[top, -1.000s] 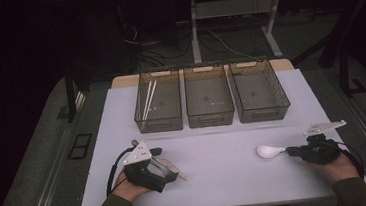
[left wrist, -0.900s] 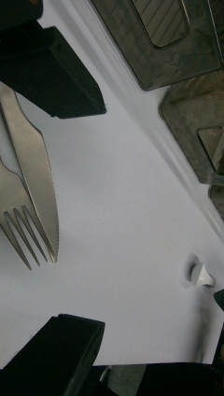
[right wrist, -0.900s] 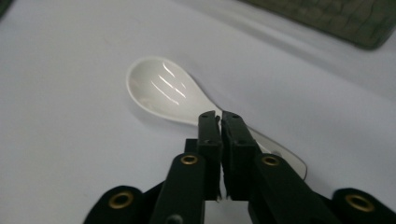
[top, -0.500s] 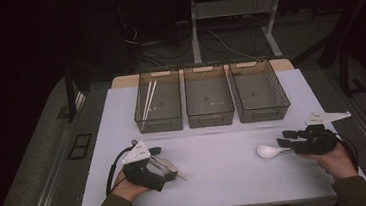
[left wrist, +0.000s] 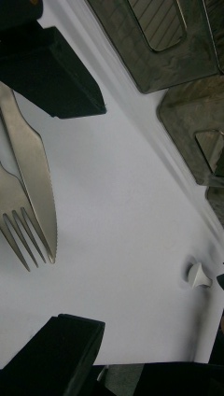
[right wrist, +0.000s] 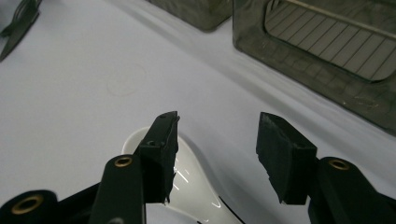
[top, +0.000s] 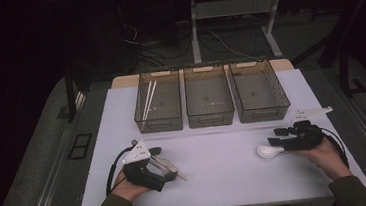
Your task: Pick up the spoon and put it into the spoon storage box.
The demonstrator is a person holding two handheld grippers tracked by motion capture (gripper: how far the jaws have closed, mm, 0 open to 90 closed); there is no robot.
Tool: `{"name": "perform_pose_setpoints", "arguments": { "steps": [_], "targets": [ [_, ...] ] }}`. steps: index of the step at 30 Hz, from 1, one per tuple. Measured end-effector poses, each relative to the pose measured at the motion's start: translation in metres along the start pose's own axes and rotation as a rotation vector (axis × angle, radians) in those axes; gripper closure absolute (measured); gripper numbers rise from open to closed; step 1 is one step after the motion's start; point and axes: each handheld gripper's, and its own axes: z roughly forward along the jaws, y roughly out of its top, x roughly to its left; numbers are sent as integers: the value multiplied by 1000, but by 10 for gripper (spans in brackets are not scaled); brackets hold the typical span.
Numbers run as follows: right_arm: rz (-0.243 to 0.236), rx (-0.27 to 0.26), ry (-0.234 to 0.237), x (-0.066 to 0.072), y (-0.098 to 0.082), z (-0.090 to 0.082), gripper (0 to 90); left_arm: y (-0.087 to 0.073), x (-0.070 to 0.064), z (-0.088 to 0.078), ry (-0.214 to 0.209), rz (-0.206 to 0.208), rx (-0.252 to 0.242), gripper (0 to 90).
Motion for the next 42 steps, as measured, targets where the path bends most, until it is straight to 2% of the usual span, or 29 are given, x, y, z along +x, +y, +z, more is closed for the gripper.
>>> {"name": "perform_pose_setpoints", "arguments": {
  "steps": [17,31,42],
  "targets": [
    [-57,134,26,6,-6,10,508,0,0,0,-5,1,2,0],
    [-98,181,38,8,-9,13,510,0,0,0,-3,1,0,0],
    [-149,213,56,12,-13,11,549,0,-1,0,-4,6,-1,0]
  ]
}}
